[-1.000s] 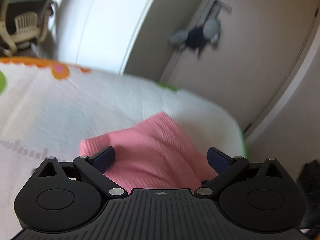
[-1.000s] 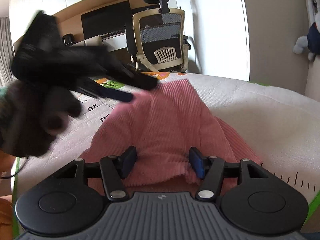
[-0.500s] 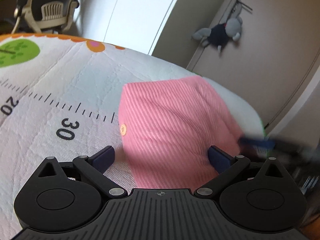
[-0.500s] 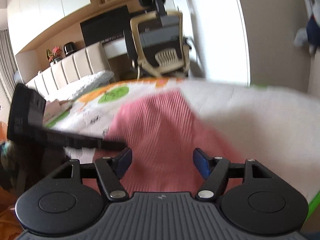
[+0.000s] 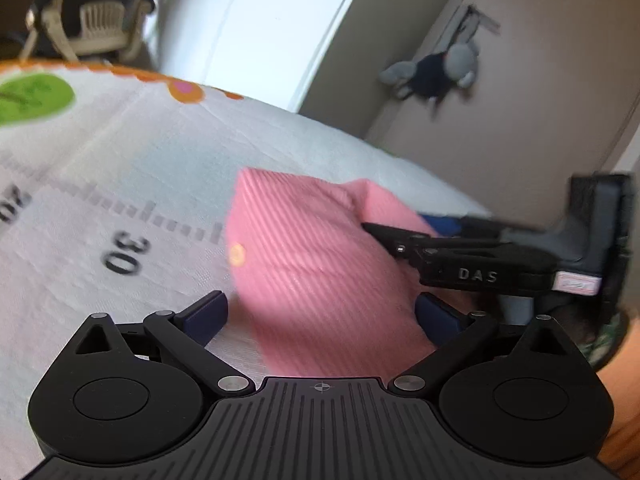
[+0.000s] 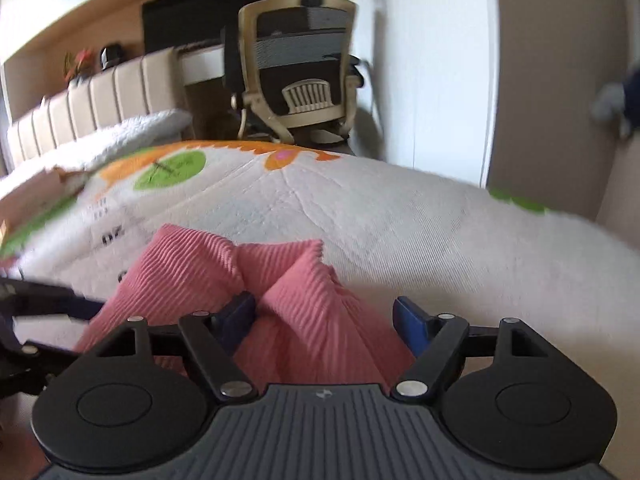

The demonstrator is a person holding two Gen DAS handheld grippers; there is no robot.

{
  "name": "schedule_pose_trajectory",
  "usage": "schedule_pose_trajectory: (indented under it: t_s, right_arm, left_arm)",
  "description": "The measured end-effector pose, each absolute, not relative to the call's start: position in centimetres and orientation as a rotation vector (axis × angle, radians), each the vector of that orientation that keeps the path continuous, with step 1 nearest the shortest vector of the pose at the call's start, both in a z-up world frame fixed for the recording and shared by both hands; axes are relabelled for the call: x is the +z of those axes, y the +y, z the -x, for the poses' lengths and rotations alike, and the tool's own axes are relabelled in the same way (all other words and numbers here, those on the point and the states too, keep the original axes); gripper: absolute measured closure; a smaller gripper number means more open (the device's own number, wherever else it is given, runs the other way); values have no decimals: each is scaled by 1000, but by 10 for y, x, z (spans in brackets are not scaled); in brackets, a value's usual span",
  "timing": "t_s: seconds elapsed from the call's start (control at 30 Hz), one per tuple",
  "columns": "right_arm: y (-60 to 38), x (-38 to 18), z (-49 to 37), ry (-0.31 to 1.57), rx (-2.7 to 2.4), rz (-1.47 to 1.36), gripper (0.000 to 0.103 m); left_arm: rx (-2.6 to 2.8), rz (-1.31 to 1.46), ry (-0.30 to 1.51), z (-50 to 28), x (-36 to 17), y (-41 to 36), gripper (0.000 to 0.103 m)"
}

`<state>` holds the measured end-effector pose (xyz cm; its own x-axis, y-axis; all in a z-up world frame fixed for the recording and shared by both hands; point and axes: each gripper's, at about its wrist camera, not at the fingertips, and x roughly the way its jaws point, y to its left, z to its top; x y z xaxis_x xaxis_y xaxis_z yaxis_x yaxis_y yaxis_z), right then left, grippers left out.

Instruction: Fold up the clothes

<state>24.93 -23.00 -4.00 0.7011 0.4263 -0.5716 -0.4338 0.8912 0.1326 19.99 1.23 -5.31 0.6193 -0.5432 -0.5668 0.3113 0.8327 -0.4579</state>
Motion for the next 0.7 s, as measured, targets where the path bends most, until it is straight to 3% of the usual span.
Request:
schedule_pose_trajectory:
  t_s: [0.2, 0.27, 0.43, 0.7]
  right_arm:
    - [-254, -48, -250, 657, 458, -141, 25]
    - [-259, -50, -250, 657, 438, -186, 25]
    - [-239, -45, -251, 628, 427, -183, 26]
    - [-132, -20, -316, 597, 536, -25, 26]
  left_arm:
    - [-592, 492, 789, -216, -55, 9, 5]
    - [-559, 465, 793, -221, -53, 8, 35]
    - [-545, 427, 776, -230, -52, 19, 43]
    - [-361, 375, 628, -249, -36, 94, 44]
